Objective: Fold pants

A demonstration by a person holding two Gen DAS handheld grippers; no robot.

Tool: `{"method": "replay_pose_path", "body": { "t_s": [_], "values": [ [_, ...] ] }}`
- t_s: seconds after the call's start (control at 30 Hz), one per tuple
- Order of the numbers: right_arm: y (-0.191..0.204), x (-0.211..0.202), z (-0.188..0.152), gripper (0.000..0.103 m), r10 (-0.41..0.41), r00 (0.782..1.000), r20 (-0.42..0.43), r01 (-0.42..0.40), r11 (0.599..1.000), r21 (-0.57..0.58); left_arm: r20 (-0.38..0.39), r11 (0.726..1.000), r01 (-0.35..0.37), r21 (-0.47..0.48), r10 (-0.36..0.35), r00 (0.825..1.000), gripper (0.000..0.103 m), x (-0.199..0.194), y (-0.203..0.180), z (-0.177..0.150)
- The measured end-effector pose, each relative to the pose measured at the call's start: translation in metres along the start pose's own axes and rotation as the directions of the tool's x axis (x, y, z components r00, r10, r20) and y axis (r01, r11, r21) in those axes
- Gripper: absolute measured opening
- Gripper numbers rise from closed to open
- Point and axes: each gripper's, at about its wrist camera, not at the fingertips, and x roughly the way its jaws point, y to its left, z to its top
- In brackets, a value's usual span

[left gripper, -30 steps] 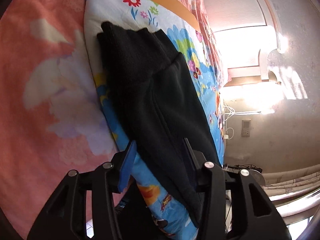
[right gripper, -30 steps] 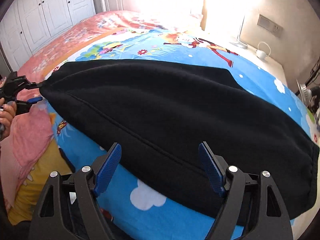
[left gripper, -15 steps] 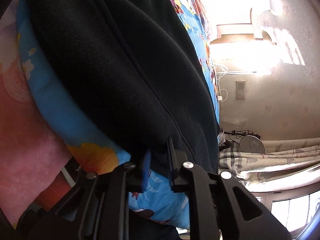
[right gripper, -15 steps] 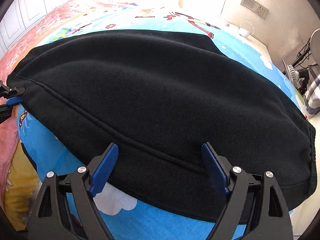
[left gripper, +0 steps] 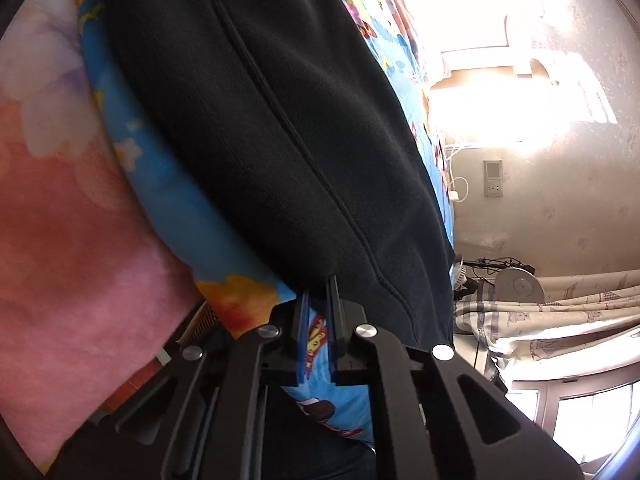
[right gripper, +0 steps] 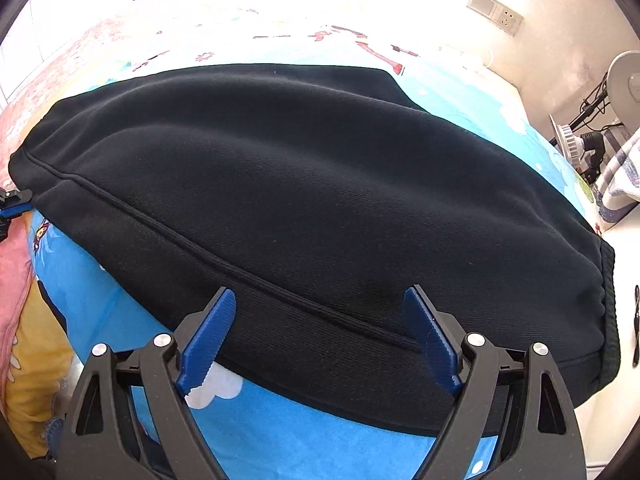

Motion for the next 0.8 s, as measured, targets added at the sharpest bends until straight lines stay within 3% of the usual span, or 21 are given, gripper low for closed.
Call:
{"method": "replay_pose_path", "body": {
  "t_s": [0.07,0.13,0.17,0.23,0.27,0.3,0.33,0.37,0.4,0.43,0.5,0.57,0.63,0.7,0.77,0.8],
  "values": [
    [-0.008,0.002,-0.003,0.088,-0.022,1.0,-0.003,0.022,1.0,0.013,0.089,0.999,-0.006,-0.044,0.01,0.996,0.008,-0.032,0.018,0.013],
    [-0.013,0.009,-0.006,0.088,-0.004,1.0,-0.029,0.005,0.999,0.036,0.191,0.999,-0.017,-0.051,0.027,0.981,0.016,-0.065,0.028,0.031],
    [-0.015,0.011,-0.006,0.089,0.01,1.0,-0.03,-0.008,0.999,0.05,0.214,0.999,-0.027,-0.022,0.031,0.976,0.018,-0.074,0.028,0.041],
    [-0.013,0.012,-0.004,0.089,0.004,1.0,-0.03,-0.003,0.999,0.05,0.177,0.999,-0.032,-0.008,0.033,0.984,0.019,-0.07,0.036,0.065],
    [-0.011,0.012,-0.003,0.089,-0.007,1.0,-0.028,0.008,0.999,0.037,0.19,0.993,-0.11,-0.044,0.117,0.975,0.015,-0.07,0.044,0.076],
    [-0.009,0.011,-0.004,0.089,-0.016,1.0,-0.026,0.016,1.0,0.021,0.201,0.989,-0.131,-0.066,0.142,0.969,0.009,-0.073,0.05,0.084],
    [-0.008,0.01,-0.006,0.089,-0.022,1.0,-0.022,0.022,1.0,0.008,0.22,0.994,-0.083,-0.073,0.098,0.971,0.009,-0.078,0.05,0.086],
    [-0.007,0.01,-0.008,0.089,-0.028,0.999,-0.019,0.028,1.0,0.003,0.253,0.995,-0.084,-0.056,0.096,0.963,0.009,-0.082,0.045,0.085],
    [-0.008,0.01,-0.01,0.09,-0.028,0.999,-0.018,0.028,1.0,0.009,0.283,0.991,-0.13,-0.021,0.13,0.95,0.008,-0.085,0.035,0.081],
    [-0.01,0.01,-0.011,0.09,-0.022,1.0,-0.022,0.022,1.0,0.023,0.307,0.985,-0.17,0.008,0.159,0.938,0.015,-0.085,0.025,0.077],
    [-0.012,0.01,-0.01,0.09,-0.015,1.0,-0.025,0.016,0.999,0.04,0.31,0.986,-0.152,0.071,0.123,0.943,0.036,-0.083,0.008,0.068],
    [-0.012,0.009,-0.01,0.09,-0.021,0.999,-0.024,0.021,0.999,0.028,0.321,0.987,-0.141,0.076,0.11,0.941,0.038,-0.084,0.006,0.065],
    [-0.014,0.008,-0.012,0.09,-0.02,1.0,-0.023,0.021,1.0,0.024,0.352,0.985,-0.166,0.041,0.141,0.925,0.038,-0.083,0.013,0.07],
    [-0.017,0.007,-0.014,0.09,-0.014,1.0,-0.025,0.015,0.999,0.035,0.315,0.963,-0.265,-0.05,0.267,0.911,0.039,-0.081,0.029,0.074],
    [-0.023,0.005,-0.015,0.09,-0.022,1.0,-0.021,0.023,0.998,0.053,0.356,0.953,-0.302,-0.018,0.289,0.889,0.039,-0.089,0.028,0.067],
    [-0.027,0.004,-0.015,0.09,-0.03,0.999,-0.015,0.031,0.997,0.067,0.41,0.943,-0.331,0.036,0.288,0.865,0.041,-0.093,0.015,0.06]
  ]
}}
